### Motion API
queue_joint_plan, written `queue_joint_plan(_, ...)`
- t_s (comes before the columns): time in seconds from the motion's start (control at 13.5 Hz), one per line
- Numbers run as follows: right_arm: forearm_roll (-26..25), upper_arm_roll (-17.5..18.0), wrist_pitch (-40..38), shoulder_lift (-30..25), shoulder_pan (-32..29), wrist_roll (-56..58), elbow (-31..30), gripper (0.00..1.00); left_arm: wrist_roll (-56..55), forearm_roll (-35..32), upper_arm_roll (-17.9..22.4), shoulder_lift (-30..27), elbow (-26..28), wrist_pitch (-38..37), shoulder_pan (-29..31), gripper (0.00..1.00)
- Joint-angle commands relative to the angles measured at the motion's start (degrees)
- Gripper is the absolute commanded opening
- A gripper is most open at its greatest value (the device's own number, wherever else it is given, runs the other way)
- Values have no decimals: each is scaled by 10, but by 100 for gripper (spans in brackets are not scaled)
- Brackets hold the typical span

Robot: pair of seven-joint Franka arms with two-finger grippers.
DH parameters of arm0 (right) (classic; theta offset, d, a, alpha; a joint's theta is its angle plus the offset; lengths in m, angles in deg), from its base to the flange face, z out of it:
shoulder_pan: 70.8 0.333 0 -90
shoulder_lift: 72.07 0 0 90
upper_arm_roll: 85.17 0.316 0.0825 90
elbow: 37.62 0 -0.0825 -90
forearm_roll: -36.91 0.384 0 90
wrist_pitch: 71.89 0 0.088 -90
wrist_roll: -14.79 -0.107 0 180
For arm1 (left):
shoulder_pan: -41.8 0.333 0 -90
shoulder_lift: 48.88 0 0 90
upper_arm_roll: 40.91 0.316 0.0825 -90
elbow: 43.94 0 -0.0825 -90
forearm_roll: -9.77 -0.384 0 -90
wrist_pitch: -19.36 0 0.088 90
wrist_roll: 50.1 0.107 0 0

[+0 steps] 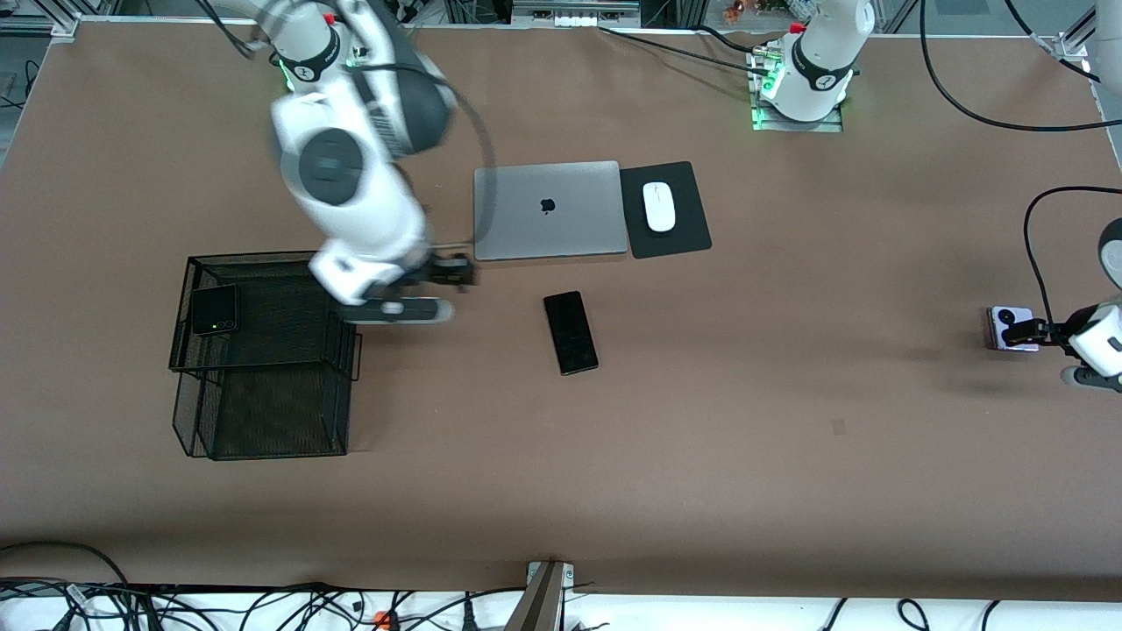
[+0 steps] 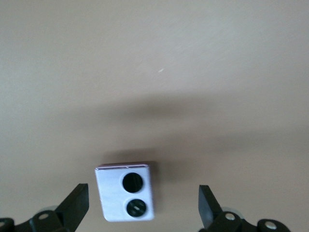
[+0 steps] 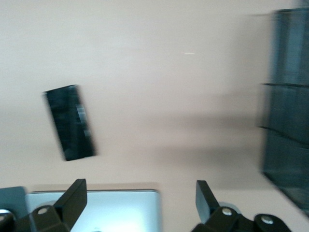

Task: Place phones with both arms
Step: 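Grasp the bar phone with the right gripper while the left grasps the white phone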

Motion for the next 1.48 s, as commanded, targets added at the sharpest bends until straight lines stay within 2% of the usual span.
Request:
queue_joint_plan(0.0,-15,25,-6,116,26,-15,151,100,16,-15,-10,-18,86,100,25,100)
queue_joint_plan(0.07,-33,28,12,134,41,-14,160,100,19,-15,-10,-17,106,139,29,100)
queue_joint_plan(0.22,-83,58,50,156,49,-10,155,100,32,-15,-10,-11,124,178,35,100)
queue_joint_plan(0.3,-102,77,58,170,49,-10,155,100,32,-18,-10,-8,124,181,36,100)
queue_joint_plan(0.52,-125,84,109,194,57,-13,112,100,31,-24,-11,1,122,182,50,100)
queue_joint_plan(0.66,-131,87,171,200,62,-19,70,100,22,0,-15,11,122,181,63,100)
queue_joint_plan(0.74,-131,88,178,205,62,-20,64,100,22,17,-15,18,121,181,65,100)
queue_joint_plan(1.03,-132,88,220,241,63,-41,62,100,21,23,-15,23,118,181,66,100)
queue_joint_plan(1.4,-132,89,243,259,64,-54,62,100,21,23,-15,26,107,181,67,100)
